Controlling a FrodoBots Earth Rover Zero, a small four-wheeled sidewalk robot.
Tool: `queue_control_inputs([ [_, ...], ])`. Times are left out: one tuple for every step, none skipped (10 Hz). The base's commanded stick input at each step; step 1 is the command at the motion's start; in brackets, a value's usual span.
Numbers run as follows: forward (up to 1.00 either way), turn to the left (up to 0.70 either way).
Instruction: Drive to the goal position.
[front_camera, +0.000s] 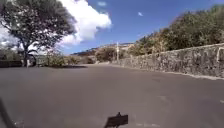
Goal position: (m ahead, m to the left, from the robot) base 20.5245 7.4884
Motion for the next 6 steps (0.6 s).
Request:
queue_control_inputs([
  [0.5,0.0],
  [0.5,0.0],
  [0.5,0.0],
  [0.5,0.0],
  [0.5,0.0],
  [0.5,0.0],
])
